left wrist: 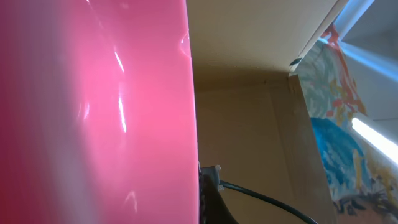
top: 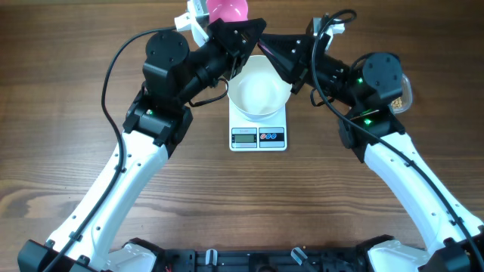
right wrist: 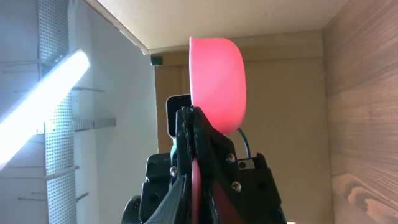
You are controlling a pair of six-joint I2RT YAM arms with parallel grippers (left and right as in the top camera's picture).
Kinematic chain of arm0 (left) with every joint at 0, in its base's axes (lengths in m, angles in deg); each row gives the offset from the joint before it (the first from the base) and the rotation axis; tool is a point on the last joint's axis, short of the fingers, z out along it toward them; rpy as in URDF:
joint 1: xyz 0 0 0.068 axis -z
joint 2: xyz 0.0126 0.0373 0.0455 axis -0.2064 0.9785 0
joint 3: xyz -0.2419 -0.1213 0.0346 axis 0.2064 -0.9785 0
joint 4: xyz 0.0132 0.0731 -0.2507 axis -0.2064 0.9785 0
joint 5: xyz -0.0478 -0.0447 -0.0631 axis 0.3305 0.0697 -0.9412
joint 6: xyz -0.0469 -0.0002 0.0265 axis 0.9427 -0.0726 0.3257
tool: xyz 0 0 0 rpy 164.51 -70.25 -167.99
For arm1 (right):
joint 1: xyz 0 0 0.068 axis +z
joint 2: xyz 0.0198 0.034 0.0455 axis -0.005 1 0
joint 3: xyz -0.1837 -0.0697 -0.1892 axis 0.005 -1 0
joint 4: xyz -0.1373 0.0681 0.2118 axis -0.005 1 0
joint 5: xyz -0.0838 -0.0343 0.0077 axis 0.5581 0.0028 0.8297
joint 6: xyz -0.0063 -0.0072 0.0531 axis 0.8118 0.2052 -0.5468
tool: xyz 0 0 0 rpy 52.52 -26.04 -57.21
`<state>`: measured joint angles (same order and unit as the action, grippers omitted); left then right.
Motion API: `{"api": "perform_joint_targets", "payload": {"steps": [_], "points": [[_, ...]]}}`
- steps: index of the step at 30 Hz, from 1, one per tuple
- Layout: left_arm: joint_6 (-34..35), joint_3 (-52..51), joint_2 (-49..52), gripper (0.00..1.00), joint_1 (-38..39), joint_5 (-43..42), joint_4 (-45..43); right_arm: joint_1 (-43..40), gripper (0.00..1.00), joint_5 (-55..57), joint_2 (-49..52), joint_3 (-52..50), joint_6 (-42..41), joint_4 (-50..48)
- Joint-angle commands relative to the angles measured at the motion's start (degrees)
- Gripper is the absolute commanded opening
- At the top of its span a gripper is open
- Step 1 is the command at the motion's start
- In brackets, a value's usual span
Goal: Scoop item into bowl and weigh 150g on scale
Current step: 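Grasp the scoop with the right gripper and open the left gripper, then carry the scoop with the right gripper over the soybean tub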
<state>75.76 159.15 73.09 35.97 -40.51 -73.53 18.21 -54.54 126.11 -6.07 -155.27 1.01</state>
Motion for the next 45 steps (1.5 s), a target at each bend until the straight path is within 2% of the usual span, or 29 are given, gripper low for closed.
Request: {"api": "perform_joint_targets", "payload": {"steps": [1, 5, 6, 7, 9, 10, 13, 17, 22, 25, 27, 29, 33, 34, 35, 36, 38, 39, 41, 42, 43, 44, 45], "points": [[0.1, 0.5, 0.1, 0.04, 0.5, 0.7, -0.2, 0.3, 0.1, 1.1, -0.4, 0.6, -0.4, -0.1], [0.1, 0.5, 0.1, 0.05, 0.5, 0.7, -0.2, 0.3, 0.04, 1.0, -0.4, 0.6, -0.4, 0.1], [0.1, 0.5, 0.1, 0.1, 0.5, 0.7, -0.2, 0.3, 0.04, 0.7, -0.4, 0.6, -0.4, 0.0], [0.1, 0.5, 0.1, 0.22, 0.5, 0.7, -0.2, 0.3, 0.04, 0.5, -0.4, 0.7, -0.2, 0.0], [0.1, 0.5, 0.1, 0.31, 0.5, 0.7, -0.2, 0.3, 0.05, 0.3, -0.4, 0.7, 1.5, 0.0], [0.1, 0.5, 0.1, 0.44, 0.5, 0.7, -0.2, 0.3, 0.05, 0.3, -0.4, 0.7, 1.8, 0.0], [-2.3, 0.5, 0.0, 0.55, 0.5, 0.5, -0.2, -0.2, 0.05, 2.1, -0.4, 0.8, 5.0, 1.3], [-9.5, 0.5, -1.1, 0.57, 0.5, -0.1, -0.1, -6.1, 0.05, 2.8, -0.4, 4.6, 13.4, 11.6], [-19.3, 0.5, -4.1, 0.61, 0.4, 0.2, 4.4, -13.4, 0.05, 4.0, -0.4, 18.9, 29.9, 34.9], [-27.1, 0.5, -4.6, 0.61, 0.4, 0.1, 11.3, -17.0, 0.05, 4.4, -0.4, 24.0, 36.1, 40.1], [-36.0, 0.5, -4.6, 0.61, 0.1, 0.2, 19.5, -20.3, 0.05, 5.7, -0.4, 27.6, 44.1, 50.8], [-43.9, 1.9, -4.6, 0.62, -0.6, 0.2, 31.1, -22.4, 0.05, 10.0, -0.4, 30.6, 51.1, 61.8], [-57.8, 11.5, -4.5, 0.63, -0.6, 10.9, 56.3, -23.1, 0.05, 19.2, -0.4, 39.2, 59.3, 80.7], [-60.3, 13.7, -4.5, 0.68, -0.6, 11.3, 61.2, -23.1, 0.05, 22.5, -0.4, 42.3, 61.9, 87.1], [-60.7, 15.1, -4.5, 0.8, -0.6, 11.3, 65.0, -23.1, 0.05, 25.6, -0.2, 44.8, 63.7, 93.1], [-60.6, 15.4, -4.6, 0.87, -0.6, 11.0, 67.3, -23.1, 0.05, 28.3, -0.1, 46.8, 65.5, 98.7], [-60.6, 15.4, -4.7, 0.9, -0.6, 10.6, 70.2, -23.1, 0.05, 31.7, 0.0, 47.6, 70.1, 107.5], [-60.6, 15.4, -4.7, 0.91, -0.6, 10.6, 70.6, -23.0, 0.05, 34.7, 0.0, 47.6, 70.0, 110.6], [-60.4, 15.4, -4.7, 1.0, -0.5, 10.6, 70.6, -22.9, 0.05, 41.7, 0.0, 47.6, 69.9, 115.4], [-60.4, 15.3, -4.7, 0.96, -0.5, 10.6, 70.6, -22.9, 0.04, 44.0, 0.0, 47.6, 70.0, 116.5], [-60.4, 15.3, -4.5, 0.81, -0.5, 10.6, 70.5, -22.9, 0.04, 46.6, 0.0, 47.5, 70.0, 117.0], [-60.2, 15.2, -4.0, 0.77, -0.3, 10.6, 70.9, -22.9, 0.04, 48.4, 0.0, 47.4, 70.1, 117.0], [-60.2, 14.9, -2.8, 0.65, 0.6, 10.6, 72.3, -22.9, 0.04, 49.7, 0.0, 47.1, 70.2, 116.0]]}}
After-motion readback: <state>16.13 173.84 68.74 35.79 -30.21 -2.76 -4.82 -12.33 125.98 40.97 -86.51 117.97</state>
